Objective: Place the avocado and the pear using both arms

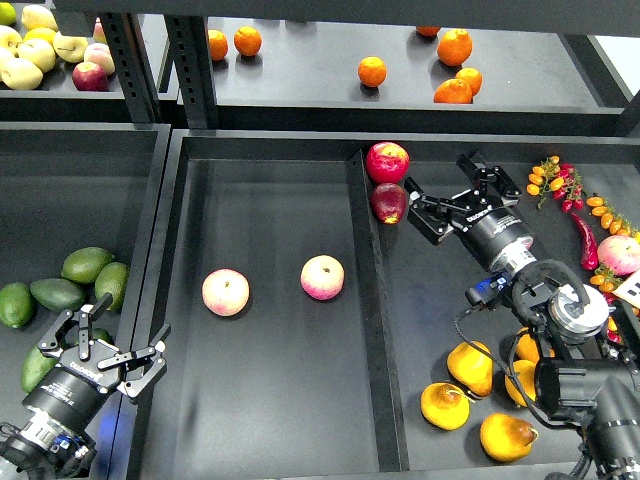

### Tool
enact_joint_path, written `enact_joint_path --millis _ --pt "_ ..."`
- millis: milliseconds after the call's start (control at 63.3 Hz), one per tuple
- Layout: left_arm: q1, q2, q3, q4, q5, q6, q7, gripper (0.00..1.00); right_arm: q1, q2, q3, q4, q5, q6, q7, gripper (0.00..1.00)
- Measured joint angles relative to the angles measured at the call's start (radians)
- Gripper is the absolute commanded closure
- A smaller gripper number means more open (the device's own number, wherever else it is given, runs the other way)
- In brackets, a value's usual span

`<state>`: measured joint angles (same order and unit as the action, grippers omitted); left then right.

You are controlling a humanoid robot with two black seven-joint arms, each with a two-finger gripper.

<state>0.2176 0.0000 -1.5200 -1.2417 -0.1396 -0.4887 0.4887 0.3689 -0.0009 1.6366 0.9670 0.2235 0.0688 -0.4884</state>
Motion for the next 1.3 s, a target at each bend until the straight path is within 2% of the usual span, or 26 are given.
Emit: enact_joint_path --millis 363,569,727,964,1106,1295 --pt "-0.006 0.0 -0.004 -0.002 -0.003 0.0 0.0 0.01 -0.066 0.001 -0.056 0.023 -0.006 0.102 0.0 0.0" --pt "-0.055 0.0 -0.001 -0.005 -0.012 0.0 0.0 0.01 -0.14 0.001 -0.211 0.048 0.0 0.116 0.048 0.0" --pt "-0.099 0.0 -0.005 -0.011 -0.014 0.0 0.0 0.01 -0.194 0.001 -0.313 0.051 0.001 0.178 0.07 0.0" --pt "-0.174 0.0 -0.005 -0.015 -0.014 0.0 0.0 0.01 -0.312 0.001 -0.335 0.091 0.003 0.216 0.08 0.0" --pt "-0.174 0.0 -0.007 -0.013 -0.014 0.0 0.0 0.01 -0.403 0.001 -0.33 0.127 0.004 0.235 0.079 0.0" --pt "-0.144 0.0 -0.01 -0.008 -0.014 0.0 0.0 0.01 -0.494 0.001 -0.324 0.138 0.013 0.368 0.079 0.0"
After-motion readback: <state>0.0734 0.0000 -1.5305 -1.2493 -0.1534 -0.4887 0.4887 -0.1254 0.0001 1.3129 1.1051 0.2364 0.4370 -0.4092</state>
